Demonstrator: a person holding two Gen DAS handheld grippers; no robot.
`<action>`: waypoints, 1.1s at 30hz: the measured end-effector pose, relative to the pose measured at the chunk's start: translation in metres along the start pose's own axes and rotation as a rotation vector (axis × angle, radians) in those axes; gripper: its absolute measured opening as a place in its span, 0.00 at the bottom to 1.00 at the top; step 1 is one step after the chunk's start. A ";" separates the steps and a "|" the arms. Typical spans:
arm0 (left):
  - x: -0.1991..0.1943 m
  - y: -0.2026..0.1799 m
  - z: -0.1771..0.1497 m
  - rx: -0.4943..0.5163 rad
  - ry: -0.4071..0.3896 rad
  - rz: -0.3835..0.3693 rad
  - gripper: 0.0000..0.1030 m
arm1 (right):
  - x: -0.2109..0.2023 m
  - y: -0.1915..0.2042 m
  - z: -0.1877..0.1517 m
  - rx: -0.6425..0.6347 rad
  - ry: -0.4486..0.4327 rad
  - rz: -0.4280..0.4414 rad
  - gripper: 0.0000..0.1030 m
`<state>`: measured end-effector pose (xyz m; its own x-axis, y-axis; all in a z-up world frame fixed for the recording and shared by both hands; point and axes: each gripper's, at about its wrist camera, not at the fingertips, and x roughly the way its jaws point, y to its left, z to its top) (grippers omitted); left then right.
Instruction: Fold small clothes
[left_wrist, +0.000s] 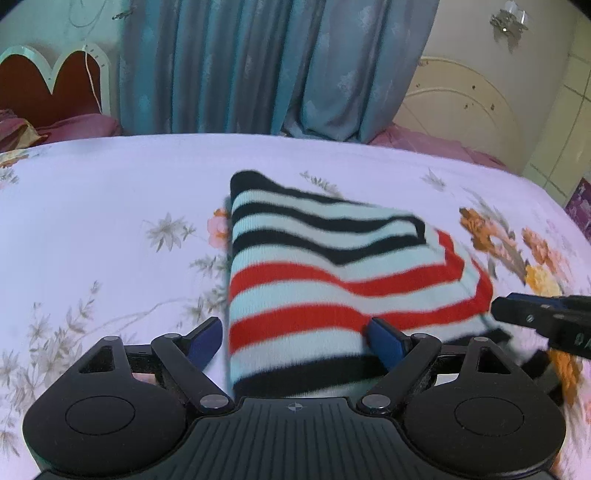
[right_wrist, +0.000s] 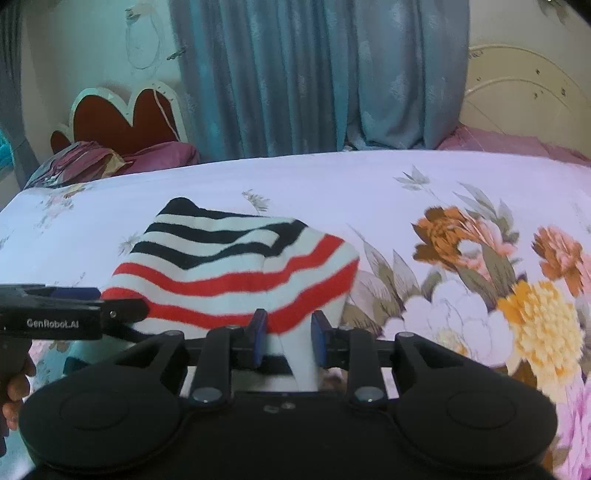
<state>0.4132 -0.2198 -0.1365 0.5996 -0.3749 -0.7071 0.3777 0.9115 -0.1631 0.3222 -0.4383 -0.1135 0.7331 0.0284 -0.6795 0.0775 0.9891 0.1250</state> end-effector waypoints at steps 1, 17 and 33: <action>0.000 0.001 -0.003 0.000 -0.003 0.001 0.83 | -0.002 -0.001 -0.003 0.010 0.008 0.001 0.26; -0.021 0.006 -0.013 -0.027 0.019 -0.031 0.73 | -0.029 -0.013 -0.030 0.117 0.029 0.033 0.24; -0.036 0.015 -0.036 -0.041 0.077 -0.096 0.73 | -0.043 -0.013 -0.067 0.265 0.136 0.111 0.16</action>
<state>0.3718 -0.1861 -0.1384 0.5053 -0.4477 -0.7377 0.4006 0.8789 -0.2590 0.2447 -0.4424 -0.1344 0.6512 0.1710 -0.7394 0.1881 0.9075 0.3756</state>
